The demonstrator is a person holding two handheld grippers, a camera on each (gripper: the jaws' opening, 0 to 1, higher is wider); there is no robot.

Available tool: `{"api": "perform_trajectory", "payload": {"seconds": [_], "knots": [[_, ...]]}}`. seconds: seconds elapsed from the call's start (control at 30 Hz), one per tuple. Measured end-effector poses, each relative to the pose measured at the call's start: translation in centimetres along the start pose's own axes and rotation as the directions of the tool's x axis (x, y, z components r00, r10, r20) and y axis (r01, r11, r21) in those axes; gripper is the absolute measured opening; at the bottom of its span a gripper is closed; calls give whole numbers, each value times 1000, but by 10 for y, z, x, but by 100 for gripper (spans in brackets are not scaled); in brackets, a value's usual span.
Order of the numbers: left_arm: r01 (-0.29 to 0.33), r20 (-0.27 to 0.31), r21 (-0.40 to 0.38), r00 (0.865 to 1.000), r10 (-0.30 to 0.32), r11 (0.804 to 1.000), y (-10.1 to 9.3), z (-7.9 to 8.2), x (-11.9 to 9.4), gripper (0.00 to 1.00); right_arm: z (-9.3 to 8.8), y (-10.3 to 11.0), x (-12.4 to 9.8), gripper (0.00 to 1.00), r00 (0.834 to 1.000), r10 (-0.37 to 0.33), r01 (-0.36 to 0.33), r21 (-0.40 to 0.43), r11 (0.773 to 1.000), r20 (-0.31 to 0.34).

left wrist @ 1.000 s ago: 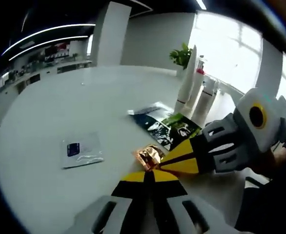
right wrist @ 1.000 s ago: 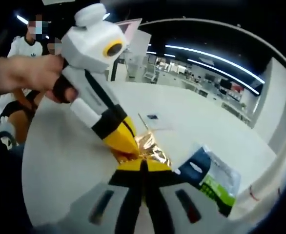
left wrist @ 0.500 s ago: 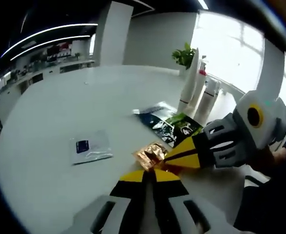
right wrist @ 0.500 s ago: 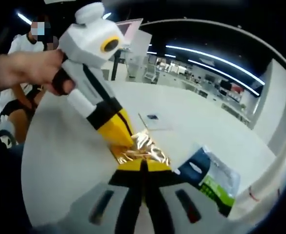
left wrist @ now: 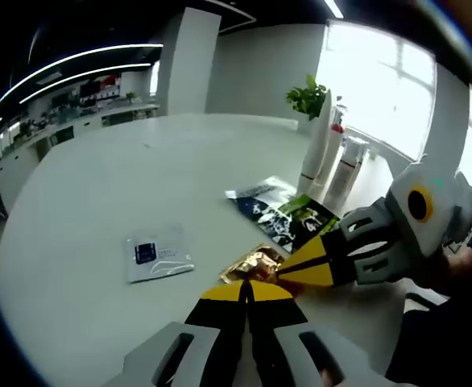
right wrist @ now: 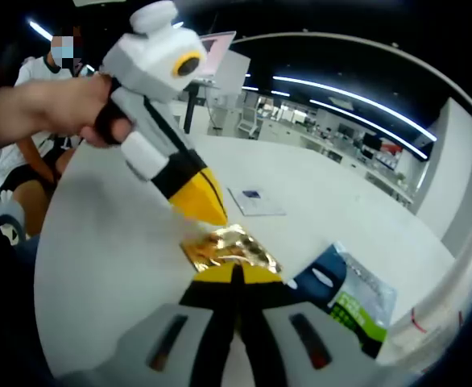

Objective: Arrange the skincare products in the storage area until every visible bottle or jar stands upright without overlapping.

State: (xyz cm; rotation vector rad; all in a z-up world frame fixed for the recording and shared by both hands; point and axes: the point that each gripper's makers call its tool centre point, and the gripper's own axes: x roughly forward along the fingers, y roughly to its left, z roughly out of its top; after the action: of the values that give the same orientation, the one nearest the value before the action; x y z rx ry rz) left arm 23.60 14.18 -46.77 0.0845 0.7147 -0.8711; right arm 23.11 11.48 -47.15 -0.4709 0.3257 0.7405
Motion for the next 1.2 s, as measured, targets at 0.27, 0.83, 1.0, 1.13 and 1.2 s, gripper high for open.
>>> {"api": "perform_trajectory", "payload": {"seconds": [0.27,0.83,1.0,1.13,1.2], "knots": [[20,-18,-14,1000,-20,1000,-1,-9,7,0,0,0,0,1,1000,-2,2,3,1000,3],[17,-14,-15,1000,-17,1000,-3,-9,7,0,18,1,-12,1,994,-35,36,-11,999,100],[20,-13,-46,1000,-21,999,-3,-8,7,0,19,1,-15,1,992,-47,51,-30,998,113],[37,8,-82,999,-37,996,-5,-2,6,1,9,6,-12,1,996,-21,24,-26,999,82],[45,18,-90,999,-43,995,-6,1,5,1,8,8,-13,1,997,-20,22,-27,999,79]]}}
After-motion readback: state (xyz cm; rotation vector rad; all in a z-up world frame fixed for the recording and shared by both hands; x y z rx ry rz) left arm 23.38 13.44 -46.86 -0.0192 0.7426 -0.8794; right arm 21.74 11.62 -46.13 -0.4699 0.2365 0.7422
